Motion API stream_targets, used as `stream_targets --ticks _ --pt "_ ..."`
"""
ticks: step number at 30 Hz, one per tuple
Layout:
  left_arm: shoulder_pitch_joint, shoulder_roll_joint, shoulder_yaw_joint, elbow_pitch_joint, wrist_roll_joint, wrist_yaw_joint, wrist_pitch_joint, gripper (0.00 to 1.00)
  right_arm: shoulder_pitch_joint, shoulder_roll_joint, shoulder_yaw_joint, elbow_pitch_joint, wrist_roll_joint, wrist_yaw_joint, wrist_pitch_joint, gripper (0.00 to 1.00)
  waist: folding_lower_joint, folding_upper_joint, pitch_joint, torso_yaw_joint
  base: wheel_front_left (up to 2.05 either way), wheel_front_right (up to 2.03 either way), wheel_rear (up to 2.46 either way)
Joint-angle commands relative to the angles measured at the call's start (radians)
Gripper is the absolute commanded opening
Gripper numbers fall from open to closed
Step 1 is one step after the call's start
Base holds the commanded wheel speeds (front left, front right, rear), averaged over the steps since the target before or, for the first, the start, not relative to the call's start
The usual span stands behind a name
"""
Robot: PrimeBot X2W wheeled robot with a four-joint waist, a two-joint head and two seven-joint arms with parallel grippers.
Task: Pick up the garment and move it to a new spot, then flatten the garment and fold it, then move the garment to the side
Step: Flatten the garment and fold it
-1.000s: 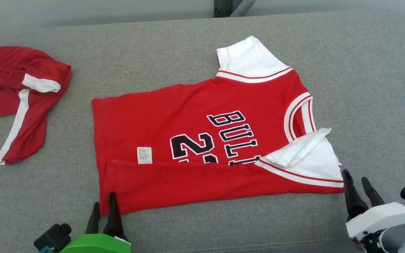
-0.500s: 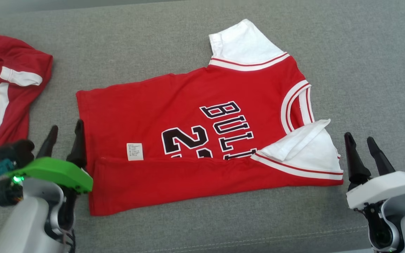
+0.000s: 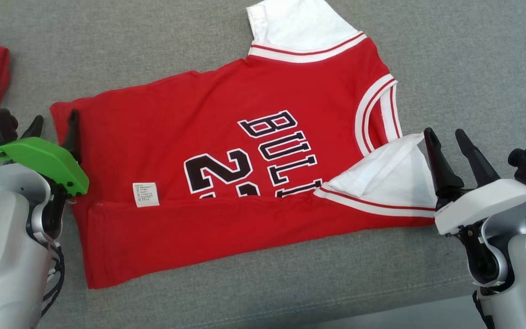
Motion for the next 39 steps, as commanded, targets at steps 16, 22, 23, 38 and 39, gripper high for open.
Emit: stream_targets --ticks 16,22,23,38,39 --pt "-0.111 -0.039 -0.048 0.142 0.023 -0.052 -0.049 0.0 -0.211 -0.149 0.079 0.02 -0.041 0.0 0.096 1.0 0.0 0.0 0.043 0.025 0.0 0.0 0.0" --pt "-0.139 -0.116 -0.043 0.128 0.007 -0.067 -0.164 0.0 -0.465 -0.196 0.121 0.167 -0.099 0.0 0.173 1.0 0.0 0.0 0.069 0.105 0.0 0.0 0.0" --pt "-0.139 -0.132 -0.046 0.124 0.004 -0.071 -0.179 0.0 -0.502 -0.206 0.125 0.198 -0.112 0.0 0.183 1.0 0.0 0.0 0.075 0.126 0.0 0.0 0.0" --pt "-0.121 -0.293 -0.132 0.032 0.057 -0.082 -0.304 0.0 -0.931 -0.207 0.173 0.667 -0.248 -0.001 0.329 1.0 0.0 0.0 0.176 0.336 0.0 0.0 0.0" --pt "-0.12 -0.3 -0.135 0.026 0.059 -0.082 -0.308 0.0 -0.951 -0.206 0.175 0.696 -0.259 -0.001 0.337 1.0 0.0 0.0 0.18 0.344 0.0 0.0 0.0"
